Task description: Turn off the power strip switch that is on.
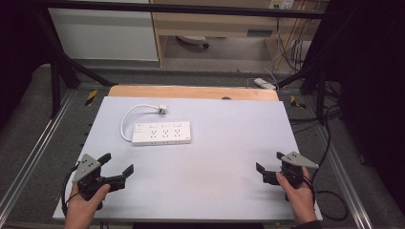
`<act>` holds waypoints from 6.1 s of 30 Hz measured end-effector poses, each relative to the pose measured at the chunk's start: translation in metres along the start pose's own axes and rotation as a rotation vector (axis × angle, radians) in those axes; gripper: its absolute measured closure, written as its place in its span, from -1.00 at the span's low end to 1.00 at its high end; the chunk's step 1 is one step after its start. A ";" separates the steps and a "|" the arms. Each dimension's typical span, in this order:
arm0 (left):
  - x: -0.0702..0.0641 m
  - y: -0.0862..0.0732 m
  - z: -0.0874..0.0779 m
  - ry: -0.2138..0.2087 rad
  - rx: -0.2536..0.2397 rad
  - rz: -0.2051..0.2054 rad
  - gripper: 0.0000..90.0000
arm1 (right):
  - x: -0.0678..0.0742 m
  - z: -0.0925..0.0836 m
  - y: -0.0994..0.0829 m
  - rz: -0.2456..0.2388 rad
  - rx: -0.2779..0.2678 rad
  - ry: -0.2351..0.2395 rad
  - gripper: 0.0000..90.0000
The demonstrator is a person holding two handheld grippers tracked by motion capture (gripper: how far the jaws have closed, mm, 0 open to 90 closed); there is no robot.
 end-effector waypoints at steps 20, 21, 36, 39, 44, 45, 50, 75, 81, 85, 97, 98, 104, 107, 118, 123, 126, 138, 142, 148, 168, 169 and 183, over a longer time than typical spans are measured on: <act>-0.004 0.006 0.010 -0.017 0.008 0.047 -0.86 | 0.000 -0.001 0.001 0.006 -0.013 -0.005 -0.90; -0.003 0.008 0.011 -0.021 0.008 0.040 -0.86 | 0.000 -0.001 0.001 0.008 -0.014 -0.006 -0.90; 0.001 0.023 0.034 -0.055 0.040 0.028 -0.86 | -0.001 -0.001 0.002 0.014 -0.019 -0.005 -0.91; 0.001 0.028 0.038 -0.061 0.045 0.030 -0.86 | 0.000 -0.001 0.002 0.015 -0.017 -0.005 -0.91; -0.001 0.039 0.046 -0.076 0.043 0.030 -0.86 | 0.000 -0.001 0.002 0.013 -0.019 -0.009 -0.92; -0.001 0.041 0.048 -0.079 0.044 0.031 -0.86 | 0.000 -0.001 0.002 0.013 -0.019 -0.009 -0.92; -0.002 0.052 0.060 -0.093 0.042 0.020 -0.86 | 0.000 -0.002 0.002 0.021 -0.025 -0.013 -0.92; -0.007 0.099 0.123 -0.134 0.040 -0.011 -0.83 | 0.000 -0.004 0.004 0.027 -0.045 0.001 -0.92; -0.012 0.105 0.139 -0.121 0.031 0.008 -0.82 | 0.000 -0.004 0.004 0.030 -0.042 0.006 -0.91; -0.015 0.107 0.150 -0.115 0.041 0.024 -0.81 | 0.000 -0.004 0.004 0.032 -0.041 0.006 -0.92; -0.017 0.108 0.181 -0.076 0.069 0.047 -0.76 | -0.001 -0.004 0.004 0.036 -0.041 0.006 -0.92; -0.017 0.107 0.184 -0.073 0.069 0.045 -0.75 | -0.001 -0.004 0.004 0.036 -0.042 0.006 -0.91; -0.015 0.104 0.199 -0.054 0.090 0.049 -0.73 | 0.000 -0.004 0.004 0.038 -0.038 0.011 -0.90; -0.015 0.105 0.205 -0.046 0.089 0.052 -0.72 | -0.001 -0.004 0.004 0.039 -0.037 0.013 -0.90; -0.011 0.102 0.223 -0.019 0.112 0.032 -0.66 | -0.001 -0.004 0.004 0.040 -0.040 0.010 -0.90; -0.006 0.099 0.228 -0.004 0.117 0.012 -0.63 | -0.002 -0.004 0.004 0.040 -0.040 0.007 -0.90; -0.004 0.097 0.230 0.004 0.123 0.003 -0.58 | -0.002 -0.004 0.004 0.039 -0.039 0.007 -0.90; 0.002 0.091 0.234 0.017 0.146 -0.016 -0.26 | -0.002 -0.004 0.004 0.043 -0.038 0.006 -0.90; 0.001 0.091 0.235 0.006 0.147 -0.007 -0.02 | -0.002 -0.004 0.004 0.044 -0.038 0.006 -0.90; 0.000 0.088 0.239 -0.002 0.148 -0.003 0.24 | -0.002 -0.004 0.004 0.038 -0.037 0.005 -0.90; -0.007 0.082 0.248 -0.059 0.153 -0.010 1.00 | -0.002 -0.004 0.004 0.035 -0.039 0.007 -0.90; -0.006 0.081 0.249 -0.057 0.154 -0.011 1.00 | -0.002 -0.004 0.004 0.038 -0.039 0.007 -0.90; -0.002 0.076 0.254 -0.049 0.175 -0.038 1.00 | -0.002 -0.004 0.004 0.038 -0.039 0.009 -0.90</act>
Point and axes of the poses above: each handheld gripper's, and its own axes: z roughly forward along the jaws, y roughly out of its top, x roughly to its left, the point moved 2 cm from there along z, roughly forward along the jaws, and after that the axes turned 5 degrees about z, right-handed, at the moved point
